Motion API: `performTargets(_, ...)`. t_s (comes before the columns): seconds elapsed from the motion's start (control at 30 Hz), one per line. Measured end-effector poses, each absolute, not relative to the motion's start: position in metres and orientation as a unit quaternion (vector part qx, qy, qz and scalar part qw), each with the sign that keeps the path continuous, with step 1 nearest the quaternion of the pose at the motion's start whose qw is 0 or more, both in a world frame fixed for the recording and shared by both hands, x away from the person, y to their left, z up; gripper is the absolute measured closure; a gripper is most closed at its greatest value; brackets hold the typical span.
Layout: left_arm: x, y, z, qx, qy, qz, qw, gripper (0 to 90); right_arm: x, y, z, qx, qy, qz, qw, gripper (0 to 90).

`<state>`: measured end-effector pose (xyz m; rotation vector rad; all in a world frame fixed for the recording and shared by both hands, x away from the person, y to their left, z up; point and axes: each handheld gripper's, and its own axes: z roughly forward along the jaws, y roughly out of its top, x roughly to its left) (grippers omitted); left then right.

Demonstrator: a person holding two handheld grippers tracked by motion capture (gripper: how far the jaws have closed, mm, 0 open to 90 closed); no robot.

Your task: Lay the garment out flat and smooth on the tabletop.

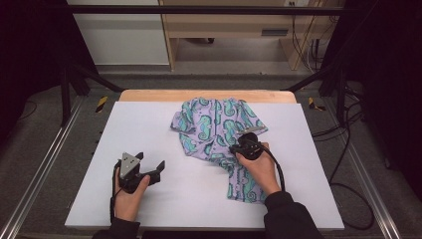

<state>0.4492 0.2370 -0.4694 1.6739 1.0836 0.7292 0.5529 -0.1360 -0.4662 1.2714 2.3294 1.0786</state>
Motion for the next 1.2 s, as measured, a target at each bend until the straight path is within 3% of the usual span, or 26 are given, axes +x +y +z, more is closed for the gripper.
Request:
performTargets(0.33,0.448,0.233,-0.47,0.694,0.44,0.299,0.485,13.2,0.522,-0.137,-0.435,0.406,0.795,0.422,0.157,60.9)
performTargets(0.67,0.447,0.229,-0.468,0.699,0.431,0.292,0.49,14.0,0.491,-0.136,-0.429,0.375,0.786,0.463,0.166,51.0)
performTargets(0.87,0.446,0.213,-0.46,0.711,0.408,0.28,0.5,15.0,0.462,-0.165,-0.43,0.378,0.762,0.492,0.188,43.7)
performTargets(1.07,0.457,0.187,-0.452,0.724,0.386,0.264,0.507,15.4,0.434,-0.204,-0.437,0.404,0.722,0.517,0.217,28.3)
performTargets(1.2,0.469,0.163,-0.446,0.741,0.37,0.247,0.503,22.3,0.415,-0.228,-0.445,0.435,0.697,0.516,0.244,25.5)
